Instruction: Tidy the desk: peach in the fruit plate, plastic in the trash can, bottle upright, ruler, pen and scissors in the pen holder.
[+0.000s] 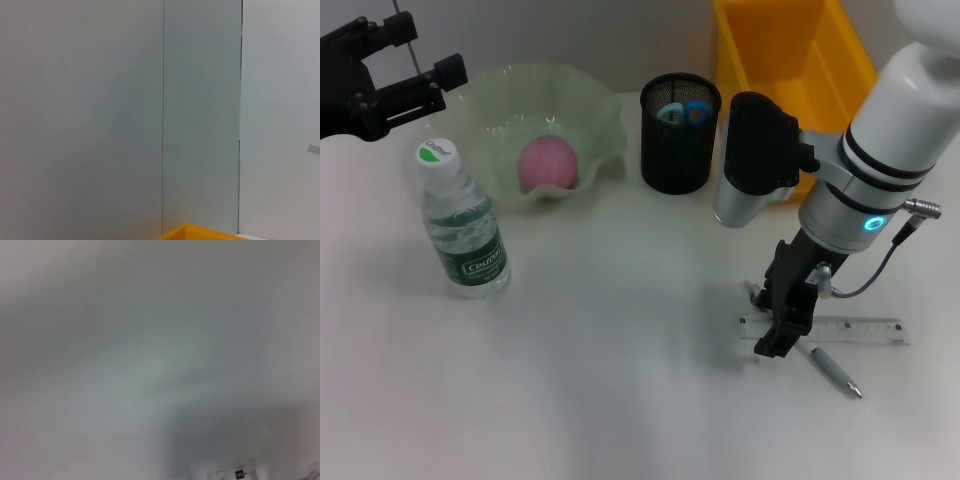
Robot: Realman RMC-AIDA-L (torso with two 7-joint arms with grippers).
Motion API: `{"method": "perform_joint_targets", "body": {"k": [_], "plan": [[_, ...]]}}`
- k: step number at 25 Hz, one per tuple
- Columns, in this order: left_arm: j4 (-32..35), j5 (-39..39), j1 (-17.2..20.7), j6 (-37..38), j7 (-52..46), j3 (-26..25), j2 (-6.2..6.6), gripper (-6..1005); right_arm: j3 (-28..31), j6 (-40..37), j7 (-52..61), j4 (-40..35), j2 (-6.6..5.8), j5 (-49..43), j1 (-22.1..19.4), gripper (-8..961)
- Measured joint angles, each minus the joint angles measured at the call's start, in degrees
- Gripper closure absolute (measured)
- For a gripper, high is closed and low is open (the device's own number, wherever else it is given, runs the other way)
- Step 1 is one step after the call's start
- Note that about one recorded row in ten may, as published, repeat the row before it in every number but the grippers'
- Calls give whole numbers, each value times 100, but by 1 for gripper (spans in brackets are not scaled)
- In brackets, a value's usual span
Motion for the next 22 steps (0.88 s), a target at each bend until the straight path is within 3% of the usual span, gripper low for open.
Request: {"method": "perform_joint_targets", "body": {"k": [22], "plan": [[0,-60,24,10,22,-8,6,194,-153,-44,64,-374,3,73,-63,316]]}}
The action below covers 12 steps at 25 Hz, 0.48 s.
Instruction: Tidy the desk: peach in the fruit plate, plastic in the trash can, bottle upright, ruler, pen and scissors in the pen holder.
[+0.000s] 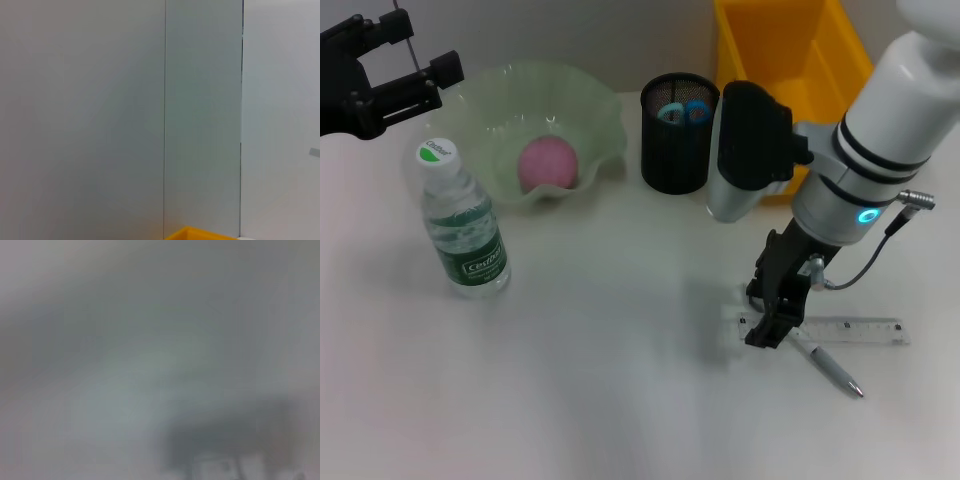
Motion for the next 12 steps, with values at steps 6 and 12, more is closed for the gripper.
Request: {"method": "perform_joint_targets", "body": {"k": [6,12], "plan": [[0,-6,-3,0,-1,15,0,194,-249,32,-8,7,3,86,16,319],[0,-7,-22,-1,-4,17,0,194,-368,61,-7,20,6,77,21,321]]}}
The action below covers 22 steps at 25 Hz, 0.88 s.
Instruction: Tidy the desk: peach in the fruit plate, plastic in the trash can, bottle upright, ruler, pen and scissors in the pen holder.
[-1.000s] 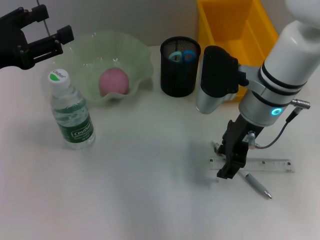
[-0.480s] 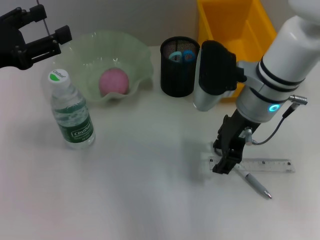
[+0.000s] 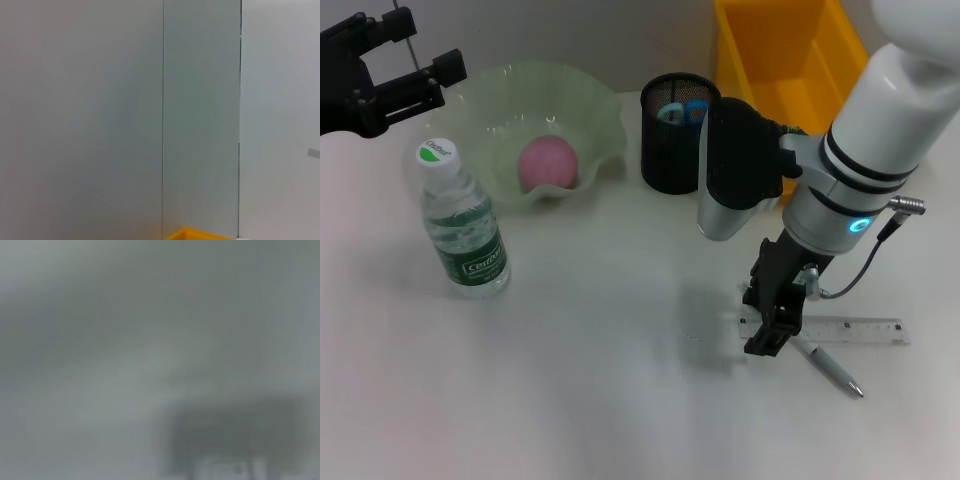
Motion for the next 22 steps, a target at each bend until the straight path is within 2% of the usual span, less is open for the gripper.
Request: {"method": "perform_joint_targets", "body": {"k": [22], "plan": [[0,1,6,4,-12,0,-7,193,-125,128,7,194,-8,-24,21,326]]}}
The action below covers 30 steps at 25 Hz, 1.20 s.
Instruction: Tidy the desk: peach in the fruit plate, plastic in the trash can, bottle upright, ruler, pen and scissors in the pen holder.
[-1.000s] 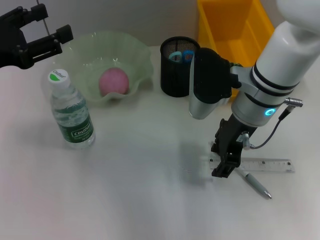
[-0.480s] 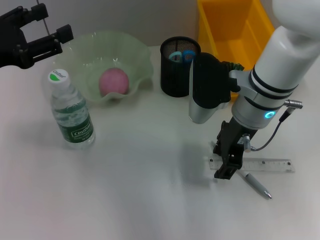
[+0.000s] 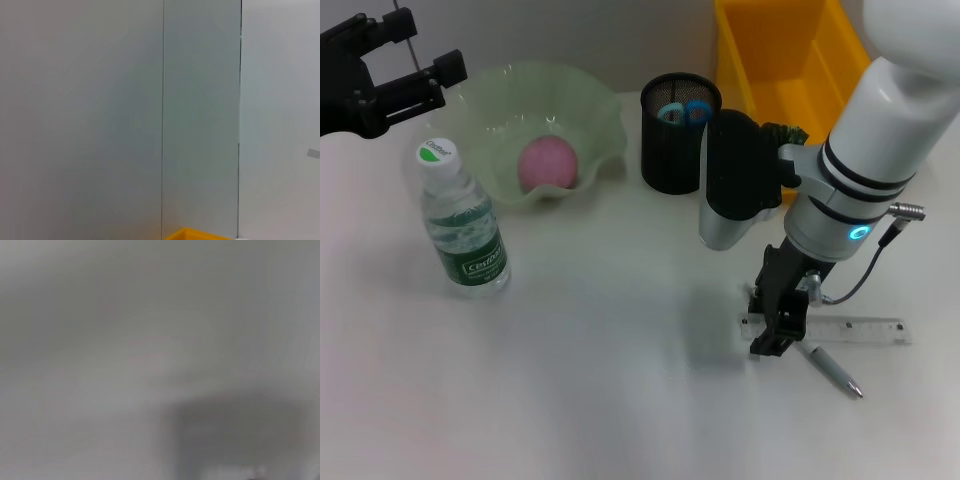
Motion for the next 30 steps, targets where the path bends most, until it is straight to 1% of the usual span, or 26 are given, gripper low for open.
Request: {"method": "perform_joint_targets", "body": {"k": [4,6,12,17,19,23,26,27,28,29,30], "plan": [[0,0,-5,4,-4,0,-2,193,0,28,-1,15,0,5,4,327],[0,0,-6,5,-6,0,-2,193,0,51,-1,15,0,4,4,506],[0,0,-7,5,-7,0,-2,193,29,82,-8,-11,0,12,11,512],[0,0,-7,5,-6,0,2,193,52,114,-6,-30,0,18,13,564],[0,0,-7,5,-6,0,2,193,67,119,4,-66,0,21,4,564],[0,0,-7,5,11,0,6,193,190,115,21,-343,-7,34,-100,565],[0,0,-2,5,16,0,7,193,497,88,-2,-682,-9,138,-221,565],[0,0,4,5,19,0,7,193,651,110,-40,-904,-11,250,-317,565],[0,0,4,5,19,0,7,193,651,110,-40,-904,-11,250,-317,565],[0,0,4,6,20,0,7,193,811,153,-123,-1186,-13,386,-452,565],[0,0,4,5,20,0,7,194,811,153,-123,-1186,-13,386,-452,565]]}}
